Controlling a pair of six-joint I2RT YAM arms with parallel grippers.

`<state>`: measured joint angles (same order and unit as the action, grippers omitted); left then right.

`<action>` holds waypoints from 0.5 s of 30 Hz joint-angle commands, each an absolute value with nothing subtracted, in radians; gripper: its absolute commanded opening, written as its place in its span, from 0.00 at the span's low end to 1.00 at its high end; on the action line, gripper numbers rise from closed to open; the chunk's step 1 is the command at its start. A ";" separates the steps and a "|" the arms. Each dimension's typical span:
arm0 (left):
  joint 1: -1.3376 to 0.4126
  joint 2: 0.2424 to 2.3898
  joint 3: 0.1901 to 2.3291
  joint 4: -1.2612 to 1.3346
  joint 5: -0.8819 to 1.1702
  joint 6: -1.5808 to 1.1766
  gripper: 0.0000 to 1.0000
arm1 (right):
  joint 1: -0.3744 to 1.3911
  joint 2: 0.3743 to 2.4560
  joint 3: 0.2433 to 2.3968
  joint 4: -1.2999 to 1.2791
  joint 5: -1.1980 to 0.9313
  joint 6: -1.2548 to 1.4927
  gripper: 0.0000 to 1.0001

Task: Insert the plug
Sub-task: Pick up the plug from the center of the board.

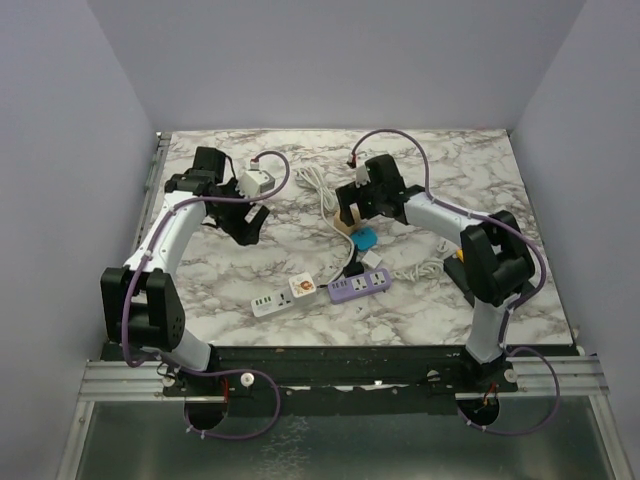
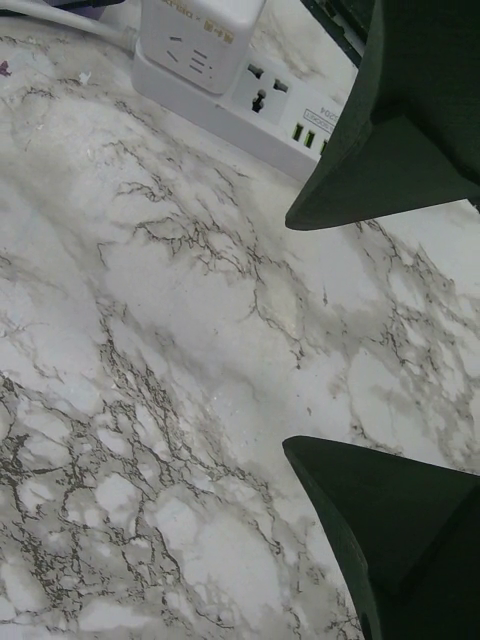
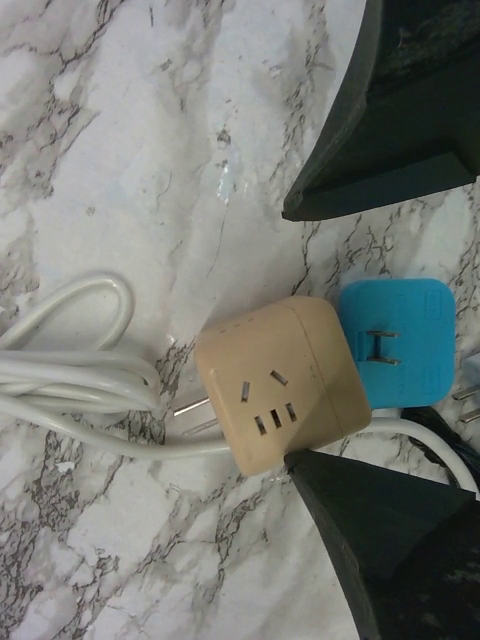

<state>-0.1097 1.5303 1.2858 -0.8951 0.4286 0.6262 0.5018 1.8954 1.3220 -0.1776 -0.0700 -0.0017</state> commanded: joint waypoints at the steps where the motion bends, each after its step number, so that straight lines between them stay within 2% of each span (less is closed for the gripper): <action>1: -0.108 1.512 1.317 -0.991 0.407 0.612 0.84 | 0.501 1.946 1.367 -0.141 -0.132 -0.029 0.98; 9: -0.109 1.447 1.333 -0.990 0.396 0.627 0.84 | 0.522 1.990 1.395 -0.186 -0.141 -0.009 0.81; 15: -0.109 1.439 1.357 -0.988 0.410 0.616 0.84 | 0.528 1.954 1.330 -0.161 -0.155 -0.007 0.84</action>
<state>-0.1097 1.4609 1.3186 -0.9779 0.4080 0.6243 0.5182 1.9694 1.3705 -0.1738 -0.1295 -0.0017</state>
